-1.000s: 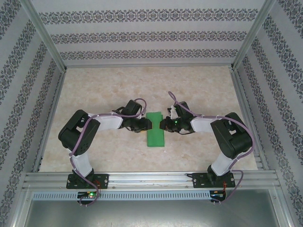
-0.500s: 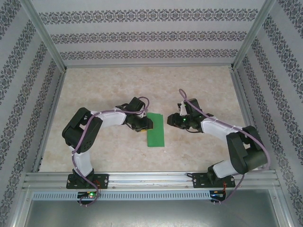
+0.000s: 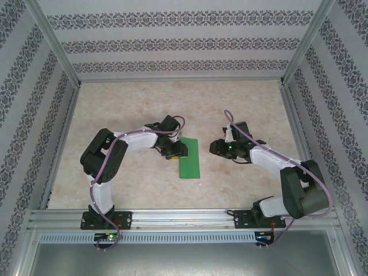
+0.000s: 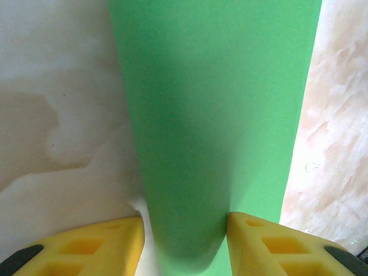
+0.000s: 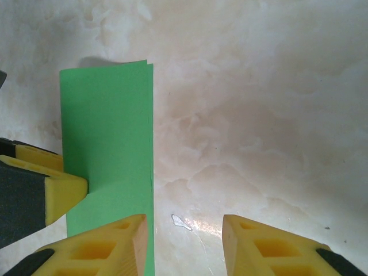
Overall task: Fold a paper plane with a square sheet of paper (fold left side to right side)
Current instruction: First fold in half a square sheet of paper at the center of the table.
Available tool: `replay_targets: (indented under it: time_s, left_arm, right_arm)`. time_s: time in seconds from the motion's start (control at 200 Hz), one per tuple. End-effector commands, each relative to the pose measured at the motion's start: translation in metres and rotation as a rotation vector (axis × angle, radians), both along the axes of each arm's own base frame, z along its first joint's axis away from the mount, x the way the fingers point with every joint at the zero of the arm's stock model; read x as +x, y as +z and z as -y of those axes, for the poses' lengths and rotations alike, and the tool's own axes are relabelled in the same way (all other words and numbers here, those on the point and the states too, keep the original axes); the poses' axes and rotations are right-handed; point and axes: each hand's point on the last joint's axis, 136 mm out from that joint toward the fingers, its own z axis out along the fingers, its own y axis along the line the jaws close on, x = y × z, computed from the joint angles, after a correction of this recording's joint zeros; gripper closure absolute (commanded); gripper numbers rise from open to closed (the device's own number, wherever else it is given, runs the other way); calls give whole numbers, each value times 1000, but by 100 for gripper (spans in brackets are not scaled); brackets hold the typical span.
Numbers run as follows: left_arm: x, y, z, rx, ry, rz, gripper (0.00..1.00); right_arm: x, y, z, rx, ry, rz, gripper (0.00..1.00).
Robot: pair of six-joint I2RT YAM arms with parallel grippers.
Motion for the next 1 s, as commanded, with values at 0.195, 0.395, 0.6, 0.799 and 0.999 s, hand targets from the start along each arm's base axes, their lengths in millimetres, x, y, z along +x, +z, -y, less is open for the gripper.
replay_targets:
  time_s: [0.195,0.395,0.6,0.799,0.999]
  left_arm:
    - [-27,-57,10,86,-95,-45,54]
    - [-28,-60,9,100,-100,-54,54]
    - [-29,-62,9,109,-112,-57,54]
    - [-31,-62,8,118,-126,-59,54]
    - [-30,-65,8,122,-116,-64,53]
  right_arm:
    - [-1,-5,5,-17,2,-6,61]
    - [-2,-7,5,-15,5,-11,61]
    - [-3,-8,3,-10,12,-19,61]
    - [-3,-9,2,-3,14,-24,61]
    - [-4,-9,1,3,17,-25,61]
